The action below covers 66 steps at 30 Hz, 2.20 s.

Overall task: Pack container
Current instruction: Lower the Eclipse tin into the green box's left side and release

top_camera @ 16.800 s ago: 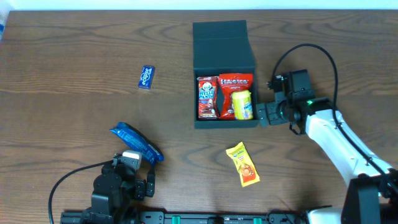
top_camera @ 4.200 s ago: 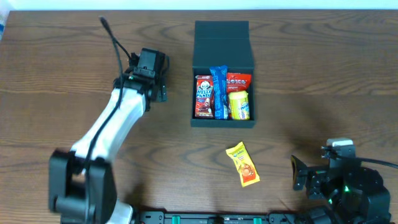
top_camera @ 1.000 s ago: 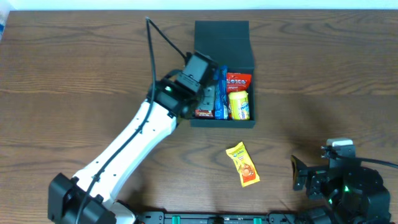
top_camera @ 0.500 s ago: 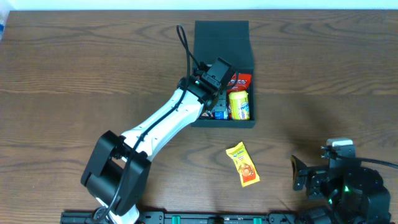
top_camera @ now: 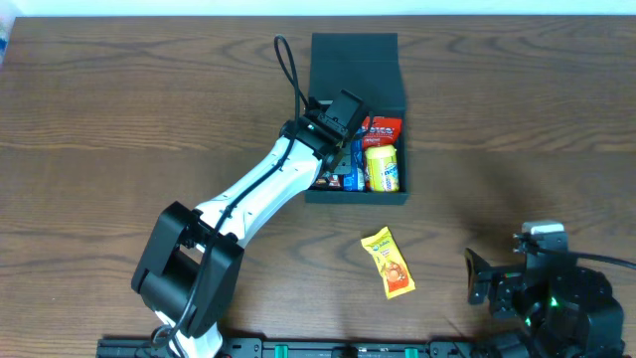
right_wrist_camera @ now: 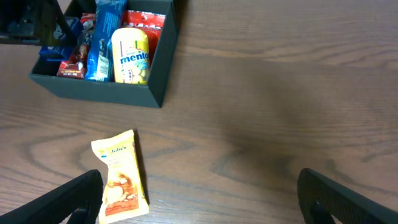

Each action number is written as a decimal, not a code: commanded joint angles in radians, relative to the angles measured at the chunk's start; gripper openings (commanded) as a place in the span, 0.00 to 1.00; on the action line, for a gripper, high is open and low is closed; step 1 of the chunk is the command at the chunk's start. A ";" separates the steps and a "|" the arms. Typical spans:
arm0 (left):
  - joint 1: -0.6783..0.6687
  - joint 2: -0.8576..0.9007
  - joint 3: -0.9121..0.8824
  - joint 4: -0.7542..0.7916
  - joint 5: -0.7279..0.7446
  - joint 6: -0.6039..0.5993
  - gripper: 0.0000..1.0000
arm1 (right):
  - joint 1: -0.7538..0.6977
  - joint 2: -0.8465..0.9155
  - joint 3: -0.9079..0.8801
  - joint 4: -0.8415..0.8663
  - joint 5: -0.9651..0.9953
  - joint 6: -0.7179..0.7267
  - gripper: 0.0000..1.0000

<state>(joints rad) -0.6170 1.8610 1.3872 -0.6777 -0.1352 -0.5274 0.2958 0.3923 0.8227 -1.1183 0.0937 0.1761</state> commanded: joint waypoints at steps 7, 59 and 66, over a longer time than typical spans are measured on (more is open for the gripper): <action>0.001 0.015 0.011 -0.002 -0.026 -0.011 0.49 | -0.008 -0.002 -0.001 -0.001 0.000 0.010 0.99; -0.032 0.197 0.221 0.005 -0.283 0.049 0.96 | -0.008 -0.002 -0.001 -0.001 0.000 0.010 0.99; -0.033 0.222 0.221 -0.003 -0.283 0.049 0.96 | -0.008 -0.002 -0.001 -0.001 0.000 0.010 0.99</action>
<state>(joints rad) -0.6544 2.0369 1.5959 -0.6716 -0.4011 -0.4896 0.2955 0.3923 0.8227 -1.1183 0.0937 0.1761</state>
